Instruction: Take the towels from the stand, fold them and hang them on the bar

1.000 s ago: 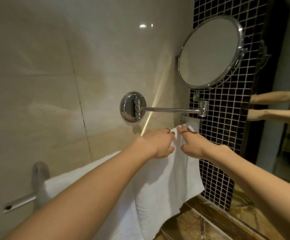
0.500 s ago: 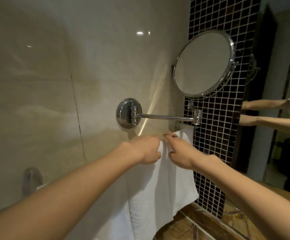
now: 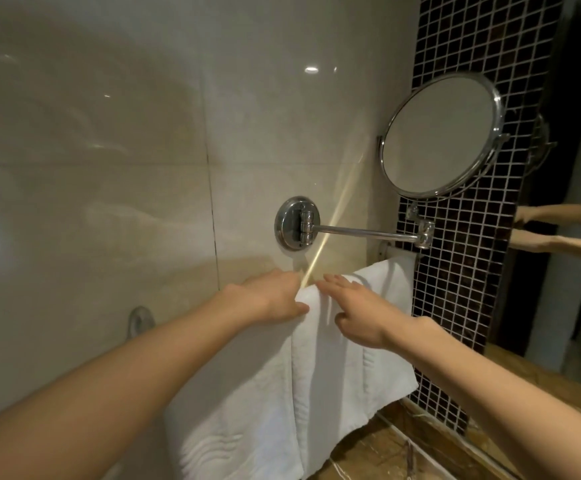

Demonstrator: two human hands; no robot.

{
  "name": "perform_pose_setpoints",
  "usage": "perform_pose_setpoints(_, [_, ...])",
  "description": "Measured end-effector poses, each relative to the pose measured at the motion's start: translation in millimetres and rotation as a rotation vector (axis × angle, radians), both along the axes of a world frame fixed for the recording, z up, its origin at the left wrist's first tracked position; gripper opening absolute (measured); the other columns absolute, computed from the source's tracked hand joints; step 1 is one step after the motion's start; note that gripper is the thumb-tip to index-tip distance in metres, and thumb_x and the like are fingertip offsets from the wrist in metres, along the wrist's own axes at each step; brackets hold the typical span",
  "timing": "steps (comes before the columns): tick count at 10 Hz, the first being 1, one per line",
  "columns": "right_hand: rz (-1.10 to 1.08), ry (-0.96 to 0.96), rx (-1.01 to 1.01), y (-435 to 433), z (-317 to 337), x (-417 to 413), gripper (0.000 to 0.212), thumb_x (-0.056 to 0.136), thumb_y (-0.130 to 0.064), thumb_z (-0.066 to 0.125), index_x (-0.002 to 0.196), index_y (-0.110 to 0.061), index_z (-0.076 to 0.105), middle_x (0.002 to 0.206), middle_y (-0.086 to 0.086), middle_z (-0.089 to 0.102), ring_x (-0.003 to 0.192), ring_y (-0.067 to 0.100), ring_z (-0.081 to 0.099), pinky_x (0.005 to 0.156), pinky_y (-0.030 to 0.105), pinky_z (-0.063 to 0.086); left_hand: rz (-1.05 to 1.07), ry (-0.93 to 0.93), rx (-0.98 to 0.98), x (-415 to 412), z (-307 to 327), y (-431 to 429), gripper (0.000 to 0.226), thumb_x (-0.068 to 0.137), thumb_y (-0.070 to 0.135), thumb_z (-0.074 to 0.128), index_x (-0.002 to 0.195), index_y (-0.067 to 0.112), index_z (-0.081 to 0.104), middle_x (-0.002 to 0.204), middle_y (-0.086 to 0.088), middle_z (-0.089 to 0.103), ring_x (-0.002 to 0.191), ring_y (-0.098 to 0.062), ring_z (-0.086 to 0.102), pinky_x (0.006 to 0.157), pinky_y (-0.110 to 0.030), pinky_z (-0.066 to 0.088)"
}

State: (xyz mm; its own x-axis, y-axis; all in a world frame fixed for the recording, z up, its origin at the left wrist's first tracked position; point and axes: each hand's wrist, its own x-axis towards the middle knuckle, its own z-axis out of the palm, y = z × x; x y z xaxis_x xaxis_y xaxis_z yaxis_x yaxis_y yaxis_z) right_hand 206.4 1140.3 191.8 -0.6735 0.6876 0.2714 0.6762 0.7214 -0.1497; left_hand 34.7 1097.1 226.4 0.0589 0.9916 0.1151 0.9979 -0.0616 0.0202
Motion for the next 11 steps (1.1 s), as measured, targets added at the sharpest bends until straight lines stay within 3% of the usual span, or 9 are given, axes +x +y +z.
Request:
perform_pose_setpoints(2, [0.152,0.015,0.050,-41,-9,-17,0.077,0.079,-0.003,0.046,0.150,-0.022,0.023,0.159,0.006,0.018,0.146,0.021,0.012,0.116,0.029,0.011,0.062,0.006,-0.054,-41,6,-48,0.042,0.084,0.042,0.063,0.060,0.019,0.039,0.068,-0.009,0.052,0.076,-0.033,0.059,0.063,-0.034,0.044])
perform_pose_setpoints(3, [0.178,-0.028,0.053,-57,-11,-29,0.080,0.081,-0.002,0.044,0.152,-0.025,0.016,0.161,0.003,0.008,0.148,0.020,0.005,0.117,0.029,0.007,0.069,-0.032,-0.022,-44,2,-62,0.042,0.085,0.037,0.066,0.060,0.018,0.038,0.091,-0.022,0.063,0.089,-0.037,0.061,0.067,-0.034,0.045])
perform_pose_setpoints(4, [0.138,-0.051,0.030,-65,-9,-33,0.079,0.082,-0.002,0.045,0.152,-0.024,0.015,0.162,0.004,0.006,0.148,0.021,0.004,0.117,0.032,0.010,0.095,-0.076,0.047,-42,-5,-67,0.036,0.085,0.038,0.066,0.066,0.014,0.046,0.090,-0.019,0.064,0.089,-0.035,0.061,0.065,-0.032,0.041])
perform_pose_setpoints(6, [0.037,0.015,-0.111,-83,-10,-41,0.075,0.088,-0.008,0.046,0.153,-0.022,0.012,0.162,0.007,0.000,0.148,0.022,0.005,0.117,0.033,0.016,0.154,-0.017,0.159,-35,-24,-82,0.031,0.094,0.040,0.047,0.112,0.016,0.056,0.112,-0.008,0.061,0.102,-0.029,0.058,0.077,-0.035,0.044])
perform_pose_setpoints(7, [0.008,0.099,-0.217,-102,-12,-36,0.069,0.091,-0.012,0.048,0.153,-0.020,0.017,0.161,0.007,0.007,0.147,0.022,0.013,0.116,0.028,0.016,0.094,-0.055,0.270,-33,-28,-95,0.025,0.093,0.033,0.045,0.110,0.018,0.057,0.110,-0.007,0.063,0.097,-0.027,0.059,0.071,-0.032,0.044])
perform_pose_setpoints(8, [-0.006,0.124,-0.237,-122,-16,-22,0.063,0.093,-0.018,0.049,0.151,-0.019,0.024,0.157,0.005,0.026,0.143,0.020,0.026,0.114,0.028,0.021,0.064,-0.201,0.383,-38,-24,-107,0.030,0.090,0.028,0.049,0.114,0.019,0.065,0.114,-0.005,0.068,0.103,-0.025,0.062,0.084,-0.035,0.051])
perform_pose_setpoints(9, [-0.054,0.185,-0.253,-140,-19,-1,0.058,0.093,-0.017,0.049,0.148,-0.019,0.030,0.152,0.005,0.035,0.139,0.020,0.033,0.112,0.030,0.026,0.034,-0.642,0.542,-40,-17,-123,0.025,0.091,0.018,0.055,0.111,0.014,0.070,0.109,-0.004,0.071,0.100,-0.017,0.065,0.091,-0.030,0.050])
perform_pose_setpoints(10, [-0.129,0.429,-0.329,-157,-19,17,0.052,0.095,-0.019,0.049,0.145,-0.020,0.036,0.150,0.005,0.039,0.137,0.019,0.036,0.109,0.031,0.032,0.010,-1.128,0.646,-46,-10,-141,0.021,0.094,0.012,0.054,0.109,0.015,0.069,0.102,-0.006,0.072,0.092,-0.017,0.067,0.085,-0.039,0.054])
perform_pose_setpoints(11, [-0.216,0.834,-0.489,-173,-13,34,0.045,0.098,-0.023,0.049,0.142,-0.021,0.041,0.142,0.006,0.046,0.125,0.016,0.046,0.098,0.028,0.040,0.013,-1.508,0.644,-52,-2,-161,0.019,0.096,0.015,0.050,0.109,0.014,0.064,0.095,-0.002,0.070,0.084,-0.017,0.068,0.068,-0.032,0.053])
